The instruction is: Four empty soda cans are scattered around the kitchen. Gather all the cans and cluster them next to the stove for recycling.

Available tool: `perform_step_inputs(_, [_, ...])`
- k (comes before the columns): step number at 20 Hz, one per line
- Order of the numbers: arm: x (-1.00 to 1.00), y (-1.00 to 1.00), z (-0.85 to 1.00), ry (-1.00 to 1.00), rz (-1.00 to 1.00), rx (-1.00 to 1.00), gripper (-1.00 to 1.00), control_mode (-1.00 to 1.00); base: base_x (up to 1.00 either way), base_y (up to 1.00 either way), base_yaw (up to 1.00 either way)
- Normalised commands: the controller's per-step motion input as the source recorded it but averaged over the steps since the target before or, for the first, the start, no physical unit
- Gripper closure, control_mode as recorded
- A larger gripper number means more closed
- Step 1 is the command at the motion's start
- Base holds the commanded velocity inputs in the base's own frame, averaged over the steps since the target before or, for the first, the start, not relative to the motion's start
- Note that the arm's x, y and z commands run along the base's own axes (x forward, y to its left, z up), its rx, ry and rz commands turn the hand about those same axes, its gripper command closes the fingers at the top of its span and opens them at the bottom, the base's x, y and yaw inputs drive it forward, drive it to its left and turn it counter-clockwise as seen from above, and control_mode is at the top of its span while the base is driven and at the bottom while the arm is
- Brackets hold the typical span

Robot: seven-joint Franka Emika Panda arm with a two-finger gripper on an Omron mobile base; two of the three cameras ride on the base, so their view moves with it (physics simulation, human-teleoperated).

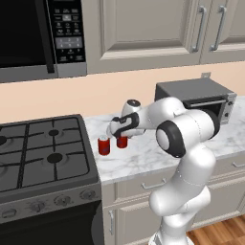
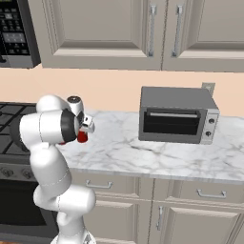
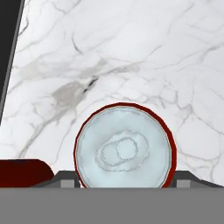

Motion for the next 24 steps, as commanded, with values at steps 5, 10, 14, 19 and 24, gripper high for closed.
perform_step_inputs(5, [0.02, 0.0, -0.25, 0.01, 0.0, 0.0, 1.0, -1.0, 0.0, 0.0, 0.0])
perform_step_inputs(10, [0.0, 0.0, -0.02, 0.02, 0.0, 0.0, 1.0, -1.0, 0.0, 0.0, 0.0])
perform_step_inputs(14, [0.0, 0.0, 0.0, 0.0, 0.0, 0.0, 1.0, -1.0, 0.0, 0.0, 0.0])
perform_step_inputs(19, [-0.1, 0.0, 0.0, 0.0, 0.0, 0.0, 1.0, -1.0, 0.0, 0.0, 0.0])
perform_step_inputs(24, [-0.71, 0.0, -0.02, 0.0, 0.0, 0.01, 1.0, -1.0, 0.0, 0.0, 0.0])
